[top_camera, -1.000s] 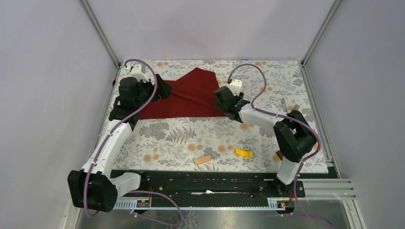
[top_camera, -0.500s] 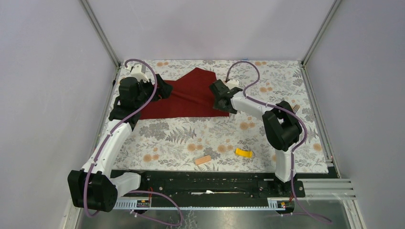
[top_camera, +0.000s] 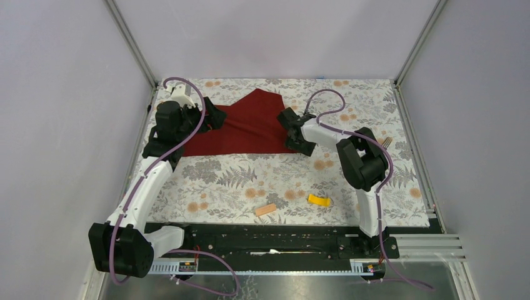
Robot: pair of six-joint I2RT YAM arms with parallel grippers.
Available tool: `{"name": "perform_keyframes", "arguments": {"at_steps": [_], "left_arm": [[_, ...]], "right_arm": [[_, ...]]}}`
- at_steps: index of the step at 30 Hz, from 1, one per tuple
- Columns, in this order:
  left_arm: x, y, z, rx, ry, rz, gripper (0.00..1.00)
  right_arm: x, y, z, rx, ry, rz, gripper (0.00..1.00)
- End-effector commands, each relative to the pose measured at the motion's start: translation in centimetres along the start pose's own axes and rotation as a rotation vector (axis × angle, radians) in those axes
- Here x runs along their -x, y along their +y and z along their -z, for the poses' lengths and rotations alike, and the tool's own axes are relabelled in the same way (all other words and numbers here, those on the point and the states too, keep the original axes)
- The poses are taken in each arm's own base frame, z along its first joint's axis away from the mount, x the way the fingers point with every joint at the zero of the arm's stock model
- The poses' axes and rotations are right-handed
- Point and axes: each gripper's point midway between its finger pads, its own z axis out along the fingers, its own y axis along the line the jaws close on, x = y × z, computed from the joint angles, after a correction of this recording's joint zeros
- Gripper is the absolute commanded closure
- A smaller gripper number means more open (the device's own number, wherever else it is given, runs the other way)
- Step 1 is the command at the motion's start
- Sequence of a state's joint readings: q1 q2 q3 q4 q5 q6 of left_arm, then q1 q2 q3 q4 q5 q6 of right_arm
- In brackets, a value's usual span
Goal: Fold the napkin into a case and place the utensils inside
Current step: Pick up the crumpled napkin from the center of the board.
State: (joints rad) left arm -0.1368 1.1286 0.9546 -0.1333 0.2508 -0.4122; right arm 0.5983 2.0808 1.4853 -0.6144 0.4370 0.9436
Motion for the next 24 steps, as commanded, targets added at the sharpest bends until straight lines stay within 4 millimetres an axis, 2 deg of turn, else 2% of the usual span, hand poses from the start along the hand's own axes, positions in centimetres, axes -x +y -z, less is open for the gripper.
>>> {"name": "perform_keyframes", "arguments": {"at_steps": [1,8,11,16,19,24], "left_arm": [[1.4,-0.9,0.1,-0.034,-0.042,-0.012,0.03],[1.4,-1.0,0.2,-0.036,-0.044,-0.013,0.03],[1.4,-1.0,0.1,-0.037,-0.042,-0.013,0.03],[1.4,-1.1,0.2,-0.039,-0.043,-0.013,0.03],[1.5,-1.0,0.3,-0.036,-0.047,-0.016,0.03],[1.6,-1.2,0.5,-0.039,-0.053,-0.02,0.03]], "right_arm": [[0.4,0.8,0.6,-0.003,0.01,-0.089,0.3],[0.1,1.9,0.4,-0.013,-0.014,-0.09,0.3],[0.3,1.8,-0.1,-0.029,-0.033,-0.087,0.29],[-0.9,1.6,-1.1,-0.059,-0.001,-0.108,0.3],[-1.2,1.0,-1.7,-0.087,-0.008,-0.12,0.4],[-1.5,0.6,-2.5,-0.116,-0.015,-0.121,0.49]]}}
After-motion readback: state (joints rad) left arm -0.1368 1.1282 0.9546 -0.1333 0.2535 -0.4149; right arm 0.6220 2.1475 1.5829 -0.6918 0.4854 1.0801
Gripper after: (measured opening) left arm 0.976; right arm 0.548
